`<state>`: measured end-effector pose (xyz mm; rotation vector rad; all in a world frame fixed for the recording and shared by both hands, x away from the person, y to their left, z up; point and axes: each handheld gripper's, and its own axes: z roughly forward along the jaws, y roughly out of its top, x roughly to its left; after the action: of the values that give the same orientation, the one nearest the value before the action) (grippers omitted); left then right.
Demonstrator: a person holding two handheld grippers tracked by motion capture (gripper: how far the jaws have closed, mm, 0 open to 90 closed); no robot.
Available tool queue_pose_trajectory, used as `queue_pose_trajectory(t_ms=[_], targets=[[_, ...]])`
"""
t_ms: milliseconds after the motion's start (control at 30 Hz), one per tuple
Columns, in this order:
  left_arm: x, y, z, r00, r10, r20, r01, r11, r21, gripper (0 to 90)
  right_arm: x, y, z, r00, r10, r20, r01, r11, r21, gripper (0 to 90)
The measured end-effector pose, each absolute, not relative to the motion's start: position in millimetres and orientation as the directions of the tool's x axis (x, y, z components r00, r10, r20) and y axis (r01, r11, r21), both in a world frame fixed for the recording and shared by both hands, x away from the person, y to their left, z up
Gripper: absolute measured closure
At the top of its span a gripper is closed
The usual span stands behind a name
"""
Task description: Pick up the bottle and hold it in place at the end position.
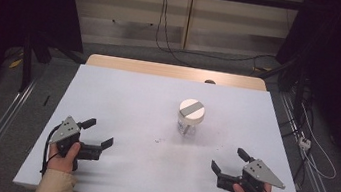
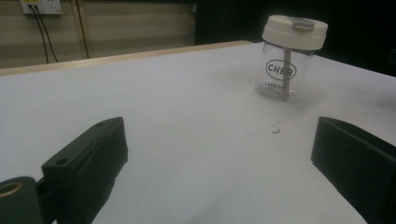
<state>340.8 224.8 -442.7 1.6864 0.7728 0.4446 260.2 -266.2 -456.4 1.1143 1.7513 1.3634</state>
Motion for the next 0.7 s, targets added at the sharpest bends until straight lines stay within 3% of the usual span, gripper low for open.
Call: queue_pose_trajectory(t_ms=[700], targets=[[342, 225, -442, 0.711, 0.696, -0.098, 0.253, -0.125, 0.959, 3.5, 285, -251, -450, -0.451, 0.893, 0.015, 0.239, 0.105, 0.965, 2.8]])
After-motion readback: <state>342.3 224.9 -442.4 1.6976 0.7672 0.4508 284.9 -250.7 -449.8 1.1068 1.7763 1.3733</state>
